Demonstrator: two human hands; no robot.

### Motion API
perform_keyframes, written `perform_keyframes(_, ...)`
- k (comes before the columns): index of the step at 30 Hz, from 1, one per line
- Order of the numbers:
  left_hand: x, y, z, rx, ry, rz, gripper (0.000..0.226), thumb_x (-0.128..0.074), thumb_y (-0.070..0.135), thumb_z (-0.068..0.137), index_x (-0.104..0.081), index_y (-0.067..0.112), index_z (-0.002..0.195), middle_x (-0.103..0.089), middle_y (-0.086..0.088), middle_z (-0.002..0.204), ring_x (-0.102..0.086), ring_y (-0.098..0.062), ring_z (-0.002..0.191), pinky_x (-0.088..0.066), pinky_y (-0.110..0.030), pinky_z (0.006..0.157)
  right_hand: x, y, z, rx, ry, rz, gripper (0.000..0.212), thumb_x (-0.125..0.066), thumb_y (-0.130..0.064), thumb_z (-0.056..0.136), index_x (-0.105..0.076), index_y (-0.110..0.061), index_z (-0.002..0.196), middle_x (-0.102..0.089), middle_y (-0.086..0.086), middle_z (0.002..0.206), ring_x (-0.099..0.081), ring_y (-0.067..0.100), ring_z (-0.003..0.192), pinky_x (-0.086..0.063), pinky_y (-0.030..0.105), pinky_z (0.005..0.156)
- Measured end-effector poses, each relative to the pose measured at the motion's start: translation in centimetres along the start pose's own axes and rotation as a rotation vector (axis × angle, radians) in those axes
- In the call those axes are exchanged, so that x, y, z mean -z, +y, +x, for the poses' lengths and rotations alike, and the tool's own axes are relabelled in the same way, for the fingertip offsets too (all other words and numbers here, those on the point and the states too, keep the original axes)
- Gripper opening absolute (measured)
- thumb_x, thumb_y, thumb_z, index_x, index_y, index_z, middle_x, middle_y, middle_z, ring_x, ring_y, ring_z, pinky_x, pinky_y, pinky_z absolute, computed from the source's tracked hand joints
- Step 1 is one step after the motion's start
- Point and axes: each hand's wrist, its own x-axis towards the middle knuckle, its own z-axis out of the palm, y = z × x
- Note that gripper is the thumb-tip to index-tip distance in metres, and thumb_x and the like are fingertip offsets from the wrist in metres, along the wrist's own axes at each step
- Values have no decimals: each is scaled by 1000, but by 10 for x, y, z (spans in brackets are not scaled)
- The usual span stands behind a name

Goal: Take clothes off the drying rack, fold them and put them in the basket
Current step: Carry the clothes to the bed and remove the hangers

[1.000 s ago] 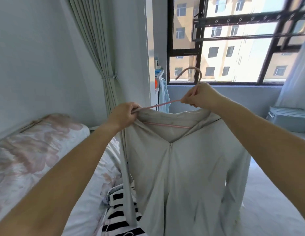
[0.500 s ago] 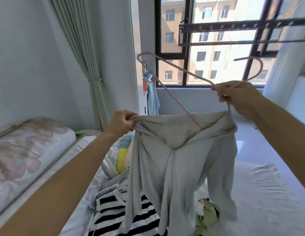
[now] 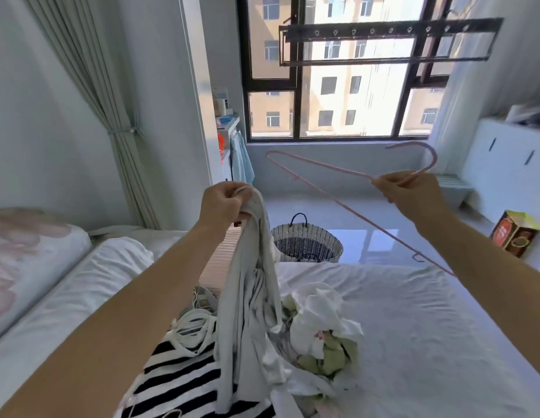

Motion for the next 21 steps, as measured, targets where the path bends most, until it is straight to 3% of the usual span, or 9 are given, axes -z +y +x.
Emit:
perform_keyframes(3,-20,12,4,7,-17,-57,7,-64,4,88,-68,7,94,-66,-11,87,-66,-22,74,-60,-31,60,11,26,2,-41,15,-86,3,-71,-16,85,-71,-17,83,-58,-15,45,-52,-5,43,-45,12,54)
perform_keyframes(7,-63,24,13,8,4,-90,6,-65,4,88,-68,8,90,-66,-6,80,-66,-23,74,-60,-33,62,37,55,6,-102,26,-184,7,-70,-25,86,-71,-19,82,-62,-4,63,-56,7,58,-47,29,70)
perform_keyframes(14,-139,56,51,-105,26,-68,10,-64,7,90,-68,11,98,-64,-8,92,-64,-21,82,-59,-26,60,105,69,20,-150,67,-196,11,-68,-21,88,-70,-11,85,-62,1,66,-56,10,62,-42,26,63)
perform_keyframes(18,-166,53,73,-231,3,33,15,-67,9,88,-71,12,102,-67,-8,93,-65,-25,87,-59,-36,71,134,71,33,-158,99,-216,9,-67,-20,88,-70,-11,85,-62,0,67,-56,12,64,-42,28,68)
perform_keyframes(21,-178,18,85,-178,-25,199,28,-70,13,85,-68,8,113,-69,-12,105,-65,-30,98,-56,-42,83,141,77,38,-158,106,-214,10,-67,-18,88,-69,-9,85,-61,1,65,-55,11,62,-41,26,61)
